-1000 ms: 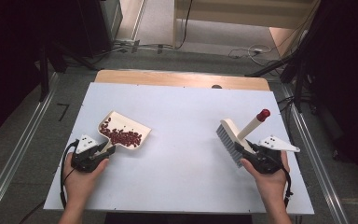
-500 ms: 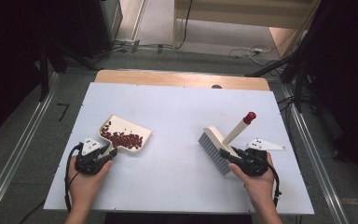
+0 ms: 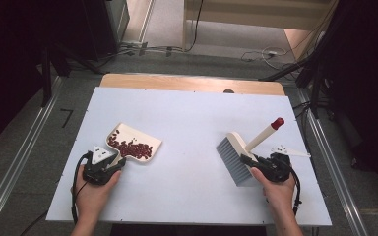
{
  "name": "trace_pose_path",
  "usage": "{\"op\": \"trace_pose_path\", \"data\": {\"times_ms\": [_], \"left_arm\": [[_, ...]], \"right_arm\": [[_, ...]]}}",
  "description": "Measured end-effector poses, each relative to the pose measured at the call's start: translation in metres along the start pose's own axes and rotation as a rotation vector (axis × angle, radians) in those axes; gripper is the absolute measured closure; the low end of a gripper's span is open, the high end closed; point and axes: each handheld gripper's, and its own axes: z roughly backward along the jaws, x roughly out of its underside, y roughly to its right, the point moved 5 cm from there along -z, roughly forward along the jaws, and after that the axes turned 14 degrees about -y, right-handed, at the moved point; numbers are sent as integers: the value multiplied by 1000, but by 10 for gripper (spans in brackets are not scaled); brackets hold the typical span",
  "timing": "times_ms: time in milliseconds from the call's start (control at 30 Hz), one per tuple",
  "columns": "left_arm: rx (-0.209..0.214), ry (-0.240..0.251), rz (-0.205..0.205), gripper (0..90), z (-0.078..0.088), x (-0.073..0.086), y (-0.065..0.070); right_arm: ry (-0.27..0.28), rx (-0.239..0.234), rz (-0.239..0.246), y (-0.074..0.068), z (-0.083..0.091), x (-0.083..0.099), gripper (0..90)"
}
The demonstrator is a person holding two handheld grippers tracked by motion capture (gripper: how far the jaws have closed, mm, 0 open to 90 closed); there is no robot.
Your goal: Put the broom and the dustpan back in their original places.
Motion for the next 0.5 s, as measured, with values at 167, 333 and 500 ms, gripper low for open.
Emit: {"op": "trace_pose_path", "data": {"times_ms": [167,333,500], "left_arm": [[-27,-3,-6,656,-2,0,1],[-24,-5,-3,655,-2,0,1],[-29,-13,-7,655,-3,0,2]], "right_arm": [[3,-16,-37,11,-2,3,647],[6,-39,-65,20,-5,5,642],[5,-62,-98,27,-7,7,629]]}}
